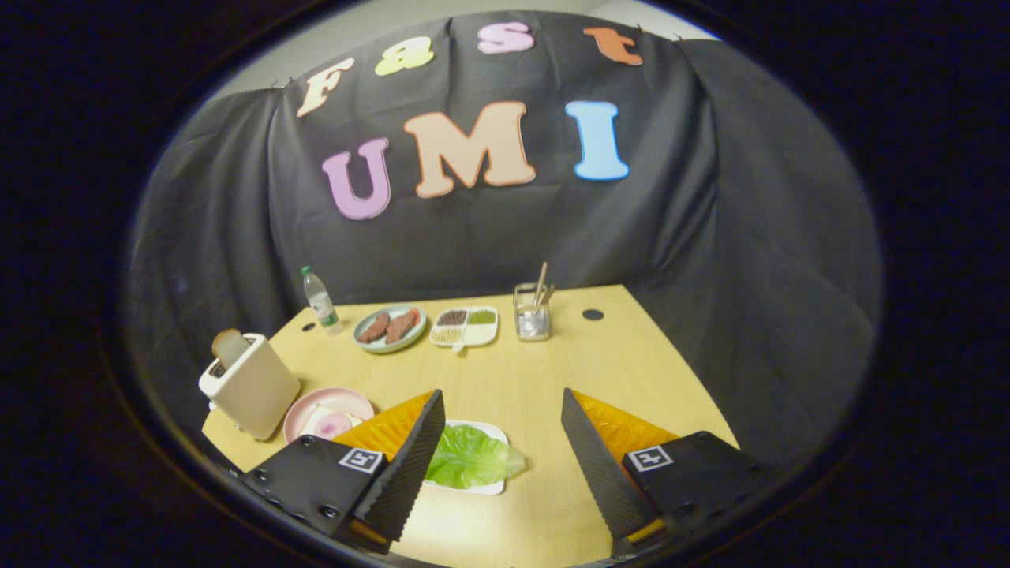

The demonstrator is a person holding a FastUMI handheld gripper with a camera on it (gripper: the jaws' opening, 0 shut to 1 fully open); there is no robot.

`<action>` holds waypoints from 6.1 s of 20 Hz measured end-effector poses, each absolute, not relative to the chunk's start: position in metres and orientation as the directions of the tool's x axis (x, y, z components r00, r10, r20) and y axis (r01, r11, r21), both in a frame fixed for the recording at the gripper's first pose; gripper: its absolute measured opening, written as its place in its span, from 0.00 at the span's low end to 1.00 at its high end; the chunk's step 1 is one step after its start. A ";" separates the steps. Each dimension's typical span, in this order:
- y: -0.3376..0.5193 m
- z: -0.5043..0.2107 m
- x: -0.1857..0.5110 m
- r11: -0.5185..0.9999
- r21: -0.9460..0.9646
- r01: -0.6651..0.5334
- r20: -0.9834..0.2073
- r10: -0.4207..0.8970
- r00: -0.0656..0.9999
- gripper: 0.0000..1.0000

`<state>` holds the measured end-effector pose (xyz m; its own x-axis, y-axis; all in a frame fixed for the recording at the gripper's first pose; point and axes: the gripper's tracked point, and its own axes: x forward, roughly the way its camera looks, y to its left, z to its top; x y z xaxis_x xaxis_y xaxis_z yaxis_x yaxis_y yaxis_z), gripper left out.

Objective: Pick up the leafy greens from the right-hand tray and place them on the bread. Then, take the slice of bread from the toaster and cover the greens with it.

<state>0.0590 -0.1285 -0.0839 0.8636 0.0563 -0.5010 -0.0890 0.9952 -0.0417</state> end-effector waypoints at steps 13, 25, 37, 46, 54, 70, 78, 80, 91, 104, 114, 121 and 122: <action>-0.150 -0.244 0.091 0.982 0.089 -0.168 -0.905 0.151 0.399 0.96; -0.135 -0.292 0.078 0.977 0.200 -0.067 -0.969 0.208 0.132 0.67; -0.117 -0.286 0.085 0.958 0.287 0.010 -0.949 0.283 0.136 0.10; -0.079 -0.225 0.073 0.907 0.418 0.043 -0.894 0.402 0.198 0.04; -0.004 -0.171 0.046 0.866 0.500 0.011 -0.833 0.478 0.281 0.04; 0.219 -0.173 0.043 0.780 0.625 -0.045 -0.744 0.612 0.268 0.03; 0.207 -0.251 0.058 0.875 0.483 -0.014 -0.849 0.472 0.237 0.04; 0.189 -0.266 0.062 0.905 0.425 -0.007 -0.878 0.414 0.240 0.04; 0.147 -0.305 0.046 0.973 0.223 -0.055 -0.961 0.229 0.157 0.05; 0.144 -0.251 0.034 0.977 0.214 -0.014 -0.957 0.212 0.200 0.76; 0.190 -0.138 0.028 0.989 0.128 -0.080 -0.935 0.147 0.323 1.00; 0.291 -0.109 0.003 0.982 0.179 -0.069 -0.961 0.189 0.203 1.00; 0.307 -0.109 0.004 0.980 0.184 -0.081 -0.962 0.197 0.189 1.00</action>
<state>0.0043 0.3071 -0.1092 0.1890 0.1966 -0.9621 -0.0810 0.9795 0.1842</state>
